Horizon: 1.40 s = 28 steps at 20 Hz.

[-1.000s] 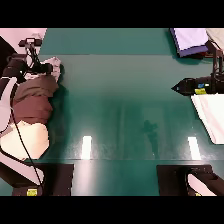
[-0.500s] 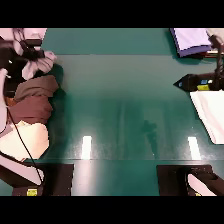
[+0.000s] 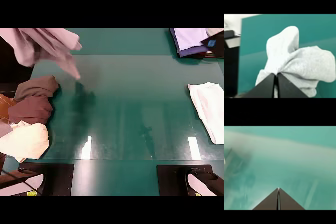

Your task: Fold the shirts.

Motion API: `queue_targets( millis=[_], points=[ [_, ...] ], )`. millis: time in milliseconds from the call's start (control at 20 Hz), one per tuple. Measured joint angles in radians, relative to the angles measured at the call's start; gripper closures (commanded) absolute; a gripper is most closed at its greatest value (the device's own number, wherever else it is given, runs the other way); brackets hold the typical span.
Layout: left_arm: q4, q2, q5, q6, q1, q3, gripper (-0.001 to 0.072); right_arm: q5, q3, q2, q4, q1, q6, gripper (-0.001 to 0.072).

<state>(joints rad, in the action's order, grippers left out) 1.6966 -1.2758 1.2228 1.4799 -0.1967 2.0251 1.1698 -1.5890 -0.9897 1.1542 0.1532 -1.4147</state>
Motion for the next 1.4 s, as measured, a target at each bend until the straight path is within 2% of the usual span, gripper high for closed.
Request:
queue_targets(
  millis=[150, 300, 400, 550, 650, 850, 1100, 1400],
  points=[
    [-0.051, 0.027, 0.085, -0.012, -0.176, -0.05, 0.0686, -0.002, -0.072, 0.0, 0.014, 0.0, 0.0, 0.0698],
    [-0.17, 0.0, 0.083, -0.024, -0.372, -0.14, 0.0675, 0.018, -0.126, 0.0, 0.02, 0.0, 0.0, 0.0698],
    [-0.247, -0.046, 0.037, -0.045, -0.484, -0.19, 0.0112, 0.039, -0.152, 0.0, 0.023, 0.0, 0.0, 0.0698],
    [-0.305, -0.121, -0.016, -0.065, -0.576, -0.228, 0.0101, 0.069, -0.18, 0.0, 0.024, 0.0, 0.0, 0.0698],
    [-0.298, -0.147, -0.023, -0.056, -0.565, -0.238, 0.0101, 0.085, -0.186, 0.004, 0.024, 0.0, 0.0, 0.0698],
    [-0.249, -0.166, 0.037, 0.017, -0.373, -0.262, 0.0102, 0.107, -0.19, 0.006, 0.024, 0.0, 0.0, 0.0698],
    [-0.355, -0.164, 0.08, 0.056, -0.089, -0.417, 0.0101, 0.12, -0.191, 0.006, 0.025, 0.0, 0.0, 0.0698],
    [-0.428, -0.039, -0.018, 0.052, 0.028, -0.827, 0.01, 0.124, -0.191, 0.006, 0.025, 0.0, 0.0, 0.0698]
  ],
)
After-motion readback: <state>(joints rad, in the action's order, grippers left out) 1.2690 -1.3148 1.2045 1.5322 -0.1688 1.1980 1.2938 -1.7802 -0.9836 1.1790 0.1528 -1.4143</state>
